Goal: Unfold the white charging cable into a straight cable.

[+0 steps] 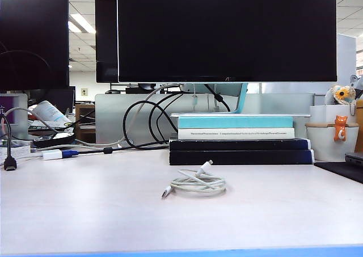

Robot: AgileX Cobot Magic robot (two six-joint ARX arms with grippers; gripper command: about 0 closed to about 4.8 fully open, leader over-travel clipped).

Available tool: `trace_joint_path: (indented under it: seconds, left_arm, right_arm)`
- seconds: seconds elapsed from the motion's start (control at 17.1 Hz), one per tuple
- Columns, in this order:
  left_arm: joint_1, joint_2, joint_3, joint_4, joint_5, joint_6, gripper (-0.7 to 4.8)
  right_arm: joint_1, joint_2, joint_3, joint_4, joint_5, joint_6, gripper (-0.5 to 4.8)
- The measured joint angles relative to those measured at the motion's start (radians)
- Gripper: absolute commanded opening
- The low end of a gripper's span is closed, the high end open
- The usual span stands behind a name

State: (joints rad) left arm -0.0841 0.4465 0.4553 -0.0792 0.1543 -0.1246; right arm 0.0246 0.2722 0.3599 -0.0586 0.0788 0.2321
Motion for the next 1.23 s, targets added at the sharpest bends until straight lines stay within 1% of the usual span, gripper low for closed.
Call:
trace_joint_path:
  seconds: [0.12,0.23,0.29,0.35,0.41,0.47,0.53,0.58,0.64,0.7,0.76,0.82,0.88,0.99,1.11,1.23]
  left_arm:
    - [0.000,0.092,0.076,-0.062,0.067,0.048,-0.05]
    - [0.000,0.186,0.169,-0.174,0.149,0.120,-0.05]
    - [0.000,0.223,0.226,-0.230,0.173,0.166,-0.04]
    - [0.000,0.249,0.284,-0.280,0.179,0.219,-0.03]
    - [-0.007,0.270,0.352,-0.331,0.179,0.295,-0.03]
    - [-0.007,0.279,0.397,-0.380,0.184,0.351,-0.03]
    - [-0.006,0.283,0.429,-0.404,0.183,0.397,-0.02]
    - [-0.006,0.282,0.467,-0.420,0.183,0.440,-0.02]
    - [-0.007,0.282,0.482,-0.422,0.186,0.450,-0.02]
    - [-0.007,0.279,0.504,-0.427,0.190,0.460,-0.02]
    - [-0.006,0.278,0.515,-0.445,0.204,0.467,-0.02]
    - [-0.006,0.281,0.521,-0.468,0.240,0.472,-0.02]
    - [-0.006,0.291,0.525,-0.497,0.278,0.476,-0.02]
    - [-0.008,0.321,0.525,-0.528,0.311,0.465,-0.02]
    - [-0.031,0.394,0.526,-0.548,0.368,0.420,-0.02]
    - [-0.084,0.466,0.545,-0.595,0.377,0.410,-0.02]
  right_arm:
    - [0.000,0.097,0.087,-0.023,-0.056,-0.001,-0.06]
    - [0.000,0.189,0.190,-0.094,-0.140,-0.005,-0.06]
    - [0.001,0.224,0.231,-0.124,-0.166,-0.018,-0.06]
    - [0.000,0.272,0.287,-0.182,-0.198,-0.046,-0.06]
    - [0.000,0.356,0.381,-0.267,-0.243,-0.096,-0.06]
    - [0.000,0.394,0.422,-0.320,-0.266,-0.120,-0.06]
    - [0.000,0.419,0.459,-0.381,-0.290,-0.135,-0.06]
    - [0.000,0.461,0.518,-0.443,-0.346,-0.148,-0.06]
    - [0.000,0.480,0.547,-0.465,-0.380,-0.150,-0.06]
    - [0.000,0.507,0.592,-0.521,-0.436,-0.161,-0.06]
    - [0.000,0.532,0.628,-0.574,-0.482,-0.179,-0.06]
    - [0.000,0.561,0.671,-0.639,-0.525,-0.212,-0.06]
    - [0.000,0.594,0.731,-0.739,-0.540,-0.254,-0.06]
    - [0.000,0.639,0.815,-0.859,-0.544,-0.311,-0.06]
    - [0.001,0.674,0.854,-0.951,-0.544,-0.344,-0.06]
    - [0.001,0.694,0.857,-0.998,-0.544,-0.358,-0.06]
